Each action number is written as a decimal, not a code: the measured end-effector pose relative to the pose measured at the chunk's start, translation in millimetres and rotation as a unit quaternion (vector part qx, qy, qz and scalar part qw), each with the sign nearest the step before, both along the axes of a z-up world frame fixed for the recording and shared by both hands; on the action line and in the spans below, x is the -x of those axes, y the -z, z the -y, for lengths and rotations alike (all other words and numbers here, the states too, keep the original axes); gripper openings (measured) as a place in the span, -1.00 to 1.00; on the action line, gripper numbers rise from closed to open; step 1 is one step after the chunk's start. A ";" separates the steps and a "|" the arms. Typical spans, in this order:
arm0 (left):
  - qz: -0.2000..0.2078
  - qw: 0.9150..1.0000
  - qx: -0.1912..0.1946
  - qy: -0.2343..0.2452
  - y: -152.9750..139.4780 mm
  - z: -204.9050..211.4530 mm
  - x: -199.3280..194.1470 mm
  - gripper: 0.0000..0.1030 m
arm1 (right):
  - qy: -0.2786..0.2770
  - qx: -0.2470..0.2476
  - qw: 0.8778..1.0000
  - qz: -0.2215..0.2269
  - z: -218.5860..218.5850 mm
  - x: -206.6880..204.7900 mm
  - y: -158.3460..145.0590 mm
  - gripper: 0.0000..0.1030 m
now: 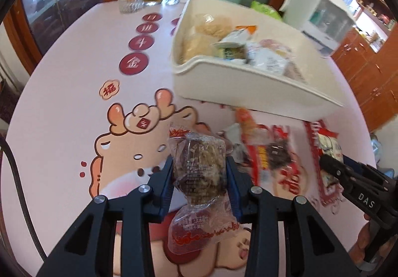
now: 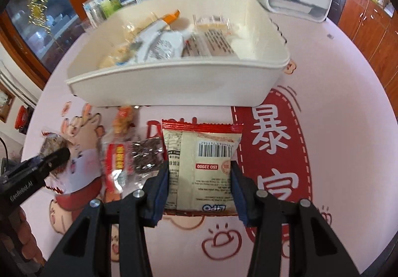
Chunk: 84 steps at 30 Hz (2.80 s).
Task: Organize snacks
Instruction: 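Carry both packs into the white tray and open both tools, then move both tools back to the remaining snacks beside the tray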
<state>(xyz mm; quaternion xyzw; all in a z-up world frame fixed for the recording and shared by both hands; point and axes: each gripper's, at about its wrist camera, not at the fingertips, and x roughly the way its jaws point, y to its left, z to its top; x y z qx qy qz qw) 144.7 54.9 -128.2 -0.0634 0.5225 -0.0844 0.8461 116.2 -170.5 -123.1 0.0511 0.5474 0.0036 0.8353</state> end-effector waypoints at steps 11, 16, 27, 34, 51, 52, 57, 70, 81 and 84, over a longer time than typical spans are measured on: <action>0.079 0.996 0.022 0.046 -105.3 31.8 14.9 -0.29 | -0.012 -0.026 0.996 0.083 10.1 14.1 -89.9 -0.11; 0.127 0.990 0.010 0.068 -159.3 44.0 3.2 -0.28 | -0.018 -0.027 0.991 0.131 12.1 6.0 -139.2 -0.11; 0.200 0.977 -0.013 0.073 -252.4 48.7 -53.9 -0.28 | -0.026 -0.017 0.974 0.225 12.3 -42.6 -234.8 -0.10; 0.202 0.976 -0.025 0.071 -264.5 52.7 -102.4 -0.28 | -0.014 -0.012 0.967 0.252 10.5 -86.5 -259.3 -0.10; 0.132 0.989 -0.015 0.062 -175.0 65.9 -185.6 0.95 | 0.019 0.021 0.992 0.120 12.0 -192.4 -154.2 -0.03; 0.129 0.989 -0.009 0.065 -171.6 65.3 -185.7 0.95 | 0.020 0.019 0.993 0.113 13.8 -192.4 -148.5 -0.03; 0.139 0.987 -0.039 0.066 -162.0 66.1 -182.4 0.95 | 0.019 0.016 0.995 0.095 17.4 -188.5 -134.2 0.03; 0.193 0.976 -0.069 0.079 -174.7 71.2 -151.4 0.95 | 0.017 -0.011 0.995 0.094 17.7 -169.7 -138.4 0.04; 0.201 0.975 -0.064 0.064 -192.3 66.4 -115.3 0.95 | 0.010 -0.023 0.993 0.114 16.6 -131.0 -161.0 0.04; 0.192 0.978 -0.060 0.064 -194.3 65.7 -103.0 0.95 | 0.007 -0.022 0.992 0.121 16.7 -115.3 -167.3 0.04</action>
